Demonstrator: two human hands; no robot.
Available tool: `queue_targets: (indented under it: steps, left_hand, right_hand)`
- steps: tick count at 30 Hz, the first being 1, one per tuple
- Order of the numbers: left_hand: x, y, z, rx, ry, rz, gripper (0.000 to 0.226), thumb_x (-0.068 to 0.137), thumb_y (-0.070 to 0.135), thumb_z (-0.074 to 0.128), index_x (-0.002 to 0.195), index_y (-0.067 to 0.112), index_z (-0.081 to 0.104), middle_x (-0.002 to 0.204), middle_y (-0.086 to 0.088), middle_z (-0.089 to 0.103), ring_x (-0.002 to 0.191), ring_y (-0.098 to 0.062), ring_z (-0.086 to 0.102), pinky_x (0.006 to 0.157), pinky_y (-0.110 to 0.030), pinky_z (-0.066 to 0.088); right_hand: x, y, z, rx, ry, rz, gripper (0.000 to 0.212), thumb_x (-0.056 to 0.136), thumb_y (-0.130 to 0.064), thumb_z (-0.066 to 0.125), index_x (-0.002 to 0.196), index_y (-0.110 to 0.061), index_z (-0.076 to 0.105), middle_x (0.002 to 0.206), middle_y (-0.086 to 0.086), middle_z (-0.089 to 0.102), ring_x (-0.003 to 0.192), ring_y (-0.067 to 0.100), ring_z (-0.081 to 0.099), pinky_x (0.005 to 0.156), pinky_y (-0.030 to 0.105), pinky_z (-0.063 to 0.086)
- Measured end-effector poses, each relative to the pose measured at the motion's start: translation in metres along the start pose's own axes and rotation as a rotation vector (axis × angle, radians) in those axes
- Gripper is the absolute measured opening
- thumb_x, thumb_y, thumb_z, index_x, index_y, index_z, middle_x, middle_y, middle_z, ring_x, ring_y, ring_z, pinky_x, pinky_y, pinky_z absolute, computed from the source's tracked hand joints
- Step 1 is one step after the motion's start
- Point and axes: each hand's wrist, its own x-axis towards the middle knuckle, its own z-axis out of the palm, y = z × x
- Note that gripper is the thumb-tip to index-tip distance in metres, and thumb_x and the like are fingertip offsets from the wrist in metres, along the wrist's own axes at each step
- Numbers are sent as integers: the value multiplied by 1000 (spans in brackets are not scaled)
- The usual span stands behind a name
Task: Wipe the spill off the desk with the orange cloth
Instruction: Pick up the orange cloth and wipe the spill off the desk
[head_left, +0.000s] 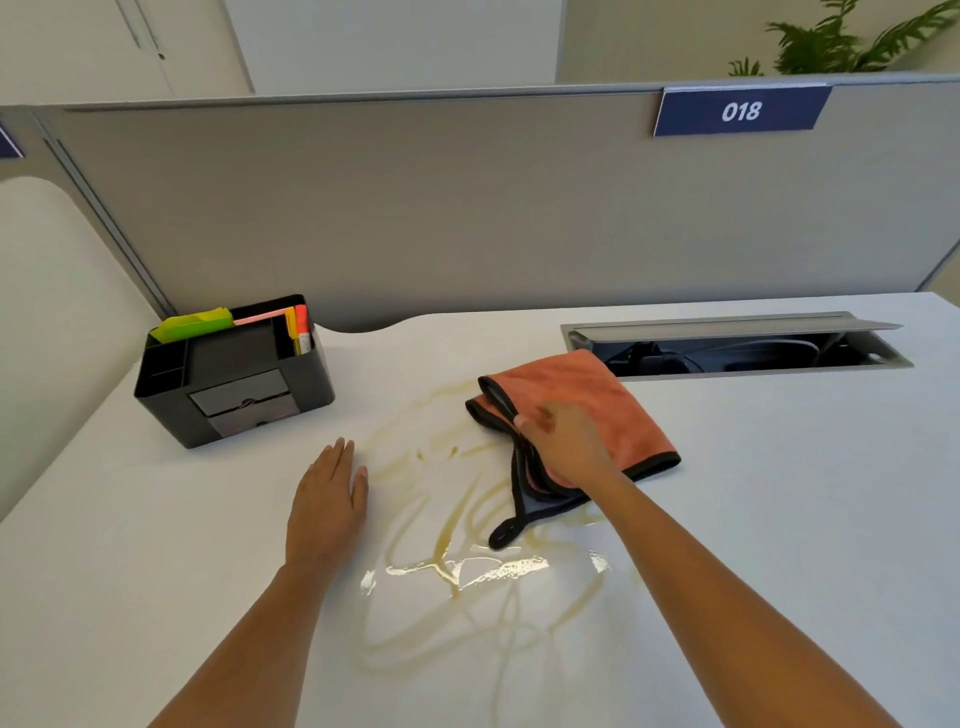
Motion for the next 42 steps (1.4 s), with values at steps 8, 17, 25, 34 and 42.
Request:
queue_targets:
  steps: [8,17,25,34,42]
  left_hand:
    - [19,-9,10,-78,14,-22,48,98,26,32,143,10,31,152,-5,30,142,-19,24,117,-31,14]
    - [23,-13,16,-125,53,-34,47,98,25,33,143,10,33,152,-4,32,141,-19,25,118,-31,16]
    - [24,-14,22,-91,58,-34,47,98,25,32,143,11,33,152,-3,31,142,-17,24,118,-32,15]
    - [25,-14,20,-88,52,-31,47,97,24,33,142,11,35,152,-3,32,142,-17,24,118,-31,15]
    - [25,-11,19,-67,60,-21,47,97,21,33,143,10,33,153,-3,30,142,-16,22,116,-27,11]
  right_hand:
    - [20,-4,19,-384,-93,236,107,76,-79,37,150,-10,4,158,17,1,145,39,-2,113,58,0]
    - [21,16,41,-599,99,99,67,94,-47,34,150,-15,16,159,12,10,146,34,4,115,57,5]
    - [46,-2,47,-446,76,4,54,99,-33,32,148,-12,23,157,5,23,147,25,10,119,49,1]
    - [12,16,30,-387,-77,-205,57,98,-25,39,150,-18,16,158,0,20,147,15,11,121,36,0]
    - [95,-23,65,-435,-5,-74,55,99,-28,34,148,-7,19,157,9,21,147,25,12,120,42,2]
